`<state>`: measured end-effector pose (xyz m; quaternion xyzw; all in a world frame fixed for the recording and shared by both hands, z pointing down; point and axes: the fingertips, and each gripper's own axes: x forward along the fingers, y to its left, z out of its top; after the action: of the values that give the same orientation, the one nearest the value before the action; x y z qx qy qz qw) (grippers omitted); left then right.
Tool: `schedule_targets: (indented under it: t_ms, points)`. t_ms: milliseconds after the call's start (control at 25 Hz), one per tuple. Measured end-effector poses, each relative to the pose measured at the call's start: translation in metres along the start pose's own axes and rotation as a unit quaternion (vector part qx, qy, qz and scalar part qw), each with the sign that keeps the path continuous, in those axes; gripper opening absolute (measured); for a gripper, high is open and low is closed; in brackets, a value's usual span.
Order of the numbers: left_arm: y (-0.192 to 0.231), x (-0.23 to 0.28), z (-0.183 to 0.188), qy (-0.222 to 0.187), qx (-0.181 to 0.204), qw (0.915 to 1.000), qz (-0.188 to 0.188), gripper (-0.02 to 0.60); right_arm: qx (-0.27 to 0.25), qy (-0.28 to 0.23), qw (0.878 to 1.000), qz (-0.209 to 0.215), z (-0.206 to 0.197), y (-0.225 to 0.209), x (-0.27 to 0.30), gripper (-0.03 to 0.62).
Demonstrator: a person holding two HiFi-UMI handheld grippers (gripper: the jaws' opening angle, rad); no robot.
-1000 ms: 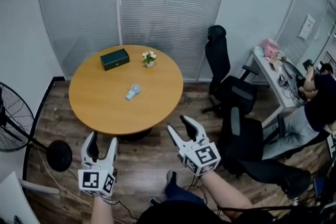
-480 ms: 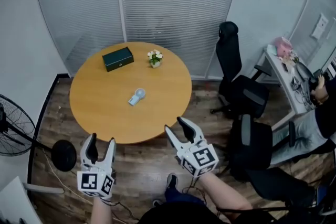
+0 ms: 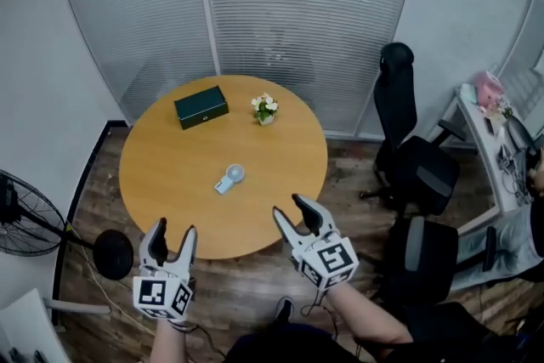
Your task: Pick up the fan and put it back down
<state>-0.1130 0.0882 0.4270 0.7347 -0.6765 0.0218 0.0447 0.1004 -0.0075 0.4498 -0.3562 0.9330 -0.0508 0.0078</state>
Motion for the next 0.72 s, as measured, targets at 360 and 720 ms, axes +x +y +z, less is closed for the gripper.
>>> schedule_targets:
  t_ms: [360, 720]
  points:
    - [0.006, 0.051, -0.005, 0.019, 0.001, 0.9998, 0.002, 0.272, 0.006, -0.004, 1.000, 0.002, 0.004, -0.040, 0.033, 0.196]
    - [0.037, 0.118, -0.021, 0.027, -0.003, 0.9988, -0.040, 0.272, -0.008, -0.002, 0.999, -0.045, 0.010, -0.072, 0.073, 0.193]
